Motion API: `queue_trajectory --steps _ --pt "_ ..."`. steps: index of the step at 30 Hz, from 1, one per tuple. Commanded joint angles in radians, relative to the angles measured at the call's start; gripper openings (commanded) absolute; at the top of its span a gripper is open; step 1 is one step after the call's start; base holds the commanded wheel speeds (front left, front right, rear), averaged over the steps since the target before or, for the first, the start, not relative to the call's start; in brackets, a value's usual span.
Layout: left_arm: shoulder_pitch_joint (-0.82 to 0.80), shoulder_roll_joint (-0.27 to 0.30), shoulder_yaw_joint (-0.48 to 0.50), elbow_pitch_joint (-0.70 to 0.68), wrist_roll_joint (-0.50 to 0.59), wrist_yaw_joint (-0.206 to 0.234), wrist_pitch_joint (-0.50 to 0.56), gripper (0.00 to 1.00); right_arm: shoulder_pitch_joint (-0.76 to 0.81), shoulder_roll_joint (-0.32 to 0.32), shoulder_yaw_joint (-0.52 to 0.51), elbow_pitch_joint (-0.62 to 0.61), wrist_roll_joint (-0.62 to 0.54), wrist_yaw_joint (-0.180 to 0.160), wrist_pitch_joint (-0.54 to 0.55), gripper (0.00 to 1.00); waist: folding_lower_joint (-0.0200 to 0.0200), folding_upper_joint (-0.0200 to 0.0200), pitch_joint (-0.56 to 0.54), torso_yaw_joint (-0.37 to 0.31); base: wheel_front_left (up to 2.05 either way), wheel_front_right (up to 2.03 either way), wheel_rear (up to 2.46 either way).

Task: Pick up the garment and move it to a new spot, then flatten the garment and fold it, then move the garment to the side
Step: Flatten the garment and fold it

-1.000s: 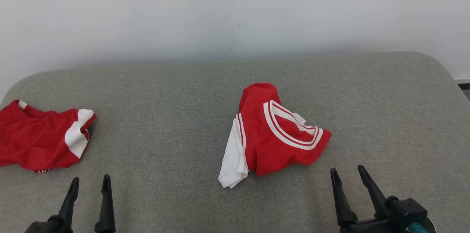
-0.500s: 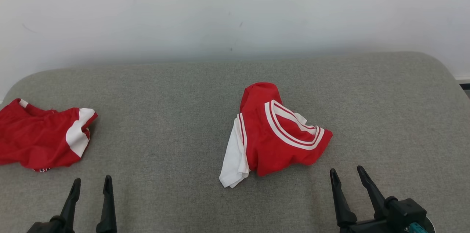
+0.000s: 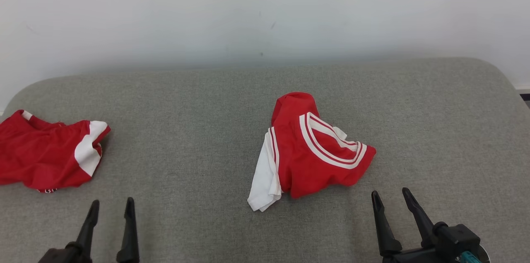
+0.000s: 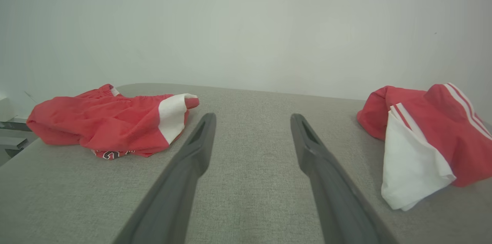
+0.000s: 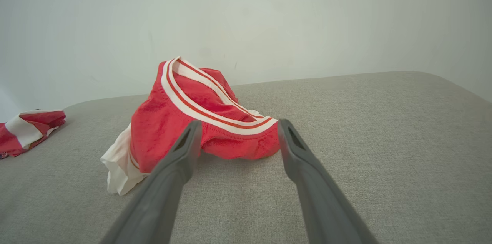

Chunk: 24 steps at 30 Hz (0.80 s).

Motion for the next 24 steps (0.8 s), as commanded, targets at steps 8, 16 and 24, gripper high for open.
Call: queue_trajectory --steps 8,16,24 --pt "-0.079 0.002 -0.133 0.004 0.006 0.0 -0.001 1.0 -0.022 -0.002 0.011 0.003 0.008 -0.003 -0.007 1.0 0.0 -0.0001 0.029 -0.022 0.0 0.0 0.0" --pt "-0.201 0.01 -0.36 0.05 -0.025 0.0 -0.001 1.0 -0.052 -0.002 0.017 0.01 0.02 -0.003 -0.022 1.0 0.0 -0.0001 0.082 -0.088 0.0 0.0 0.0" --pt "-0.262 0.02 -0.484 0.156 -0.041 0.0 -0.001 1.0 -0.073 -0.002 0.015 0.03 0.037 -0.002 -0.043 1.0 0.0 -0.0001 0.136 -0.175 0.0 0.0 0.0"
